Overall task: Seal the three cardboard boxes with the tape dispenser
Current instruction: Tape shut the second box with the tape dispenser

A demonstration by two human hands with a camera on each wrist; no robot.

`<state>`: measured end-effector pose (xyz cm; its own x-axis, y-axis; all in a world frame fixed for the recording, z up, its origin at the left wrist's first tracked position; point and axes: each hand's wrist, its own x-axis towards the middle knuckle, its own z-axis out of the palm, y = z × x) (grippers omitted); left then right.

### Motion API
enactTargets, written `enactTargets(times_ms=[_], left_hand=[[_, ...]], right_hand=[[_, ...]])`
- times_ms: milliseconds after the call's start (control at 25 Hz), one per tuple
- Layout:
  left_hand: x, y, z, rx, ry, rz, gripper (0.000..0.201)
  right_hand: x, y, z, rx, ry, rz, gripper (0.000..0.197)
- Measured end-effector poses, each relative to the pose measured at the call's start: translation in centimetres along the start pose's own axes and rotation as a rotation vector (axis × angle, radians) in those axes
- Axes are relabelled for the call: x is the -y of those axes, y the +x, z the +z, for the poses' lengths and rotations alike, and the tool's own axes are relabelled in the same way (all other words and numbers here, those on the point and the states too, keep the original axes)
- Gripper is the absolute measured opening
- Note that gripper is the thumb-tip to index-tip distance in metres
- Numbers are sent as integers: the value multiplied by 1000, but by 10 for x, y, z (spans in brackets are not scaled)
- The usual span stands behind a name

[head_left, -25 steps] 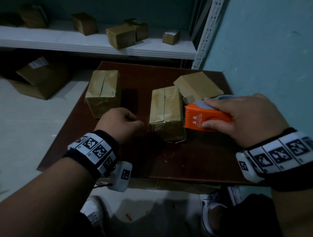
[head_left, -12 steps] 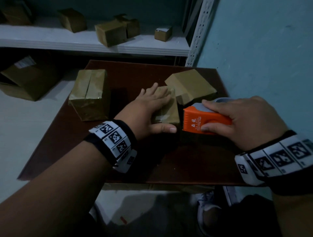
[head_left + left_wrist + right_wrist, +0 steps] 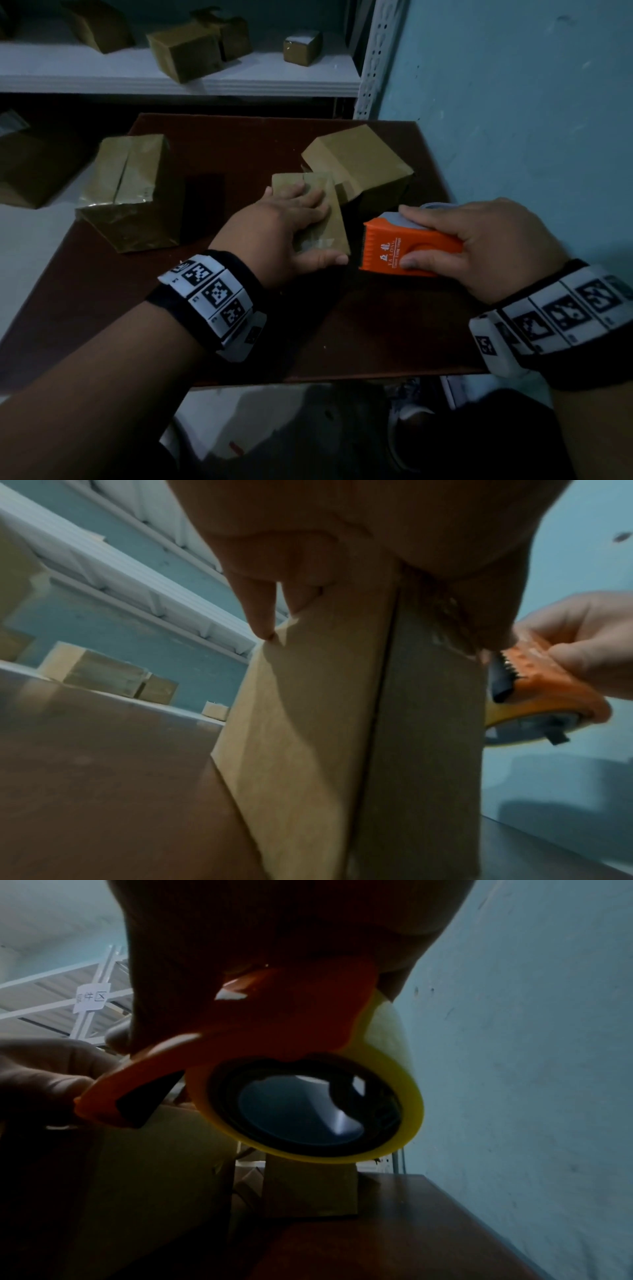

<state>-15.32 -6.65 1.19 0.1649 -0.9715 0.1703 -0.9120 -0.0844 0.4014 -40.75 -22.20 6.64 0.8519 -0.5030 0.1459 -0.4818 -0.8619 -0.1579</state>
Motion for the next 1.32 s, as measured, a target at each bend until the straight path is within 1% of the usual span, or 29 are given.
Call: enactTargets(times_ms=[120, 280, 400, 480, 560, 640, 720, 800, 880, 960, 1000, 1080, 1160, 1240, 1320], left_hand=[[0, 4, 3, -5, 36, -13, 97], [-4, 6, 4, -9, 52, -33, 100], [-5, 4, 4, 5, 51, -45, 101], [-10, 5, 0, 41, 63, -73, 97], [-15, 7, -3, 85, 79, -109, 96], [-17, 7, -4, 76, 81, -119, 95], [-17, 5, -4, 61, 64, -117, 94], [-19, 4, -4, 81, 60, -110, 94], [-19, 2, -5, 91, 57, -102, 96], [-19, 0, -8, 70, 27, -94, 97], [-19, -1, -10, 54, 10, -98, 96], [-21, 0, -12, 16, 9, -123, 86], [-22, 3, -12, 7, 51, -144, 69], [-24, 5, -11, 10, 29, -151, 55], [-24, 4, -9, -9, 2, -142, 46]], right_hand=[[-7, -5, -2, 26, 90, 75, 81], [-3, -5, -7, -4, 79, 111, 77], [4, 1, 0, 18, -1, 135, 76], [11, 7, 2, 49, -60, 195, 70], [21, 11, 2, 70, -101, 247, 68], [30, 13, 1, 73, -95, 291, 66], [29, 14, 0, 99, -148, 345, 59], [13, 14, -1, 91, -244, 438, 53], [-1, 11, 1, 21, -149, 518, 55], [-3, 9, 13, -11, -4, 516, 59], [-1, 10, 22, 13, 17, 498, 62], [5, 13, 40, 85, -62, 463, 68], [11, 15, 49, 131, -154, 428, 70], [17, 16, 50, 164, -145, 418, 72], [22, 15, 51, 211, -152, 406, 73]])
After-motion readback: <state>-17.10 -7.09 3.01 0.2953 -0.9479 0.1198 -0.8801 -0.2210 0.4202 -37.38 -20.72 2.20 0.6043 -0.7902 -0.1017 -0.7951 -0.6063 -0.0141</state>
